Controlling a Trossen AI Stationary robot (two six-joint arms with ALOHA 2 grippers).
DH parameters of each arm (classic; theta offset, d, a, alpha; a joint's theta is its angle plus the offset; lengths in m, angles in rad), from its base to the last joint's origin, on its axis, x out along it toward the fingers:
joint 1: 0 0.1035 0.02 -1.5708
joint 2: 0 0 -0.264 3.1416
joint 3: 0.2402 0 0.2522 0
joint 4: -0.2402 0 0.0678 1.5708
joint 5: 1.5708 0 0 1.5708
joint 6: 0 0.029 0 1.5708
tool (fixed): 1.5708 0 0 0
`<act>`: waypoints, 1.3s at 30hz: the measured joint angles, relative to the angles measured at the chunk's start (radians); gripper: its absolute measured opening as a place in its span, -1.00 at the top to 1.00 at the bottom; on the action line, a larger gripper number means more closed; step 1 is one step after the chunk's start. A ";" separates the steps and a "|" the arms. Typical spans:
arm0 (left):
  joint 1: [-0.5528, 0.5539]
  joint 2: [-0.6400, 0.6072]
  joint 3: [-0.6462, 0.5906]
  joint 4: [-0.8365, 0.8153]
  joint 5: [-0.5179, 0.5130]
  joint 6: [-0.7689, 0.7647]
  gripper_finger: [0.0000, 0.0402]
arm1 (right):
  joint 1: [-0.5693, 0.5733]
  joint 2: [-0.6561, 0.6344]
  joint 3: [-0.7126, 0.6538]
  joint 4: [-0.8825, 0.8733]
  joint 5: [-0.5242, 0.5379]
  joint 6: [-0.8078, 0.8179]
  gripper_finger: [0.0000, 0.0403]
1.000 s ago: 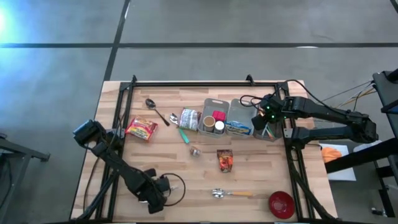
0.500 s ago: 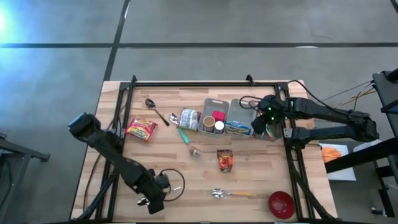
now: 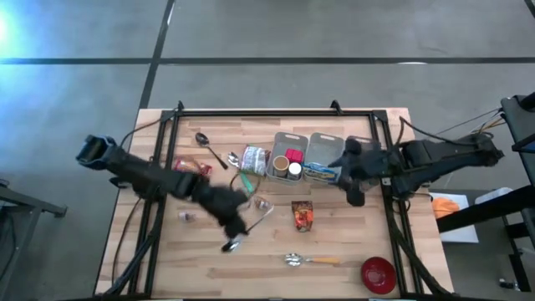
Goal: Pick & Place Food Item
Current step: Put the silver spoon into the black bin
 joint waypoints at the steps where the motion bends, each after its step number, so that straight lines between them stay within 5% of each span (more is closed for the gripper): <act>1: 0.042 0.000 -0.001 0.031 0.037 0.000 1.00 | 0.035 0.023 0.026 0.000 0.034 -0.033 -0.24; 7: 0.199 0.016 -0.001 0.116 0.198 0.004 1.00 | 0.169 0.202 0.203 -0.011 0.185 -0.215 -0.24; 15: 0.269 0.036 0.000 0.146 0.296 0.004 1.00 | 0.165 0.469 0.453 -0.139 0.201 -0.337 -0.24; 26: 0.270 0.070 -0.001 0.175 0.350 0.054 1.00 | 0.115 0.712 0.677 -0.291 0.065 -0.452 -0.24; 39: 0.271 0.074 0.000 0.191 0.407 0.081 1.00 | 0.090 0.809 0.746 -0.289 0.010 -0.591 -0.23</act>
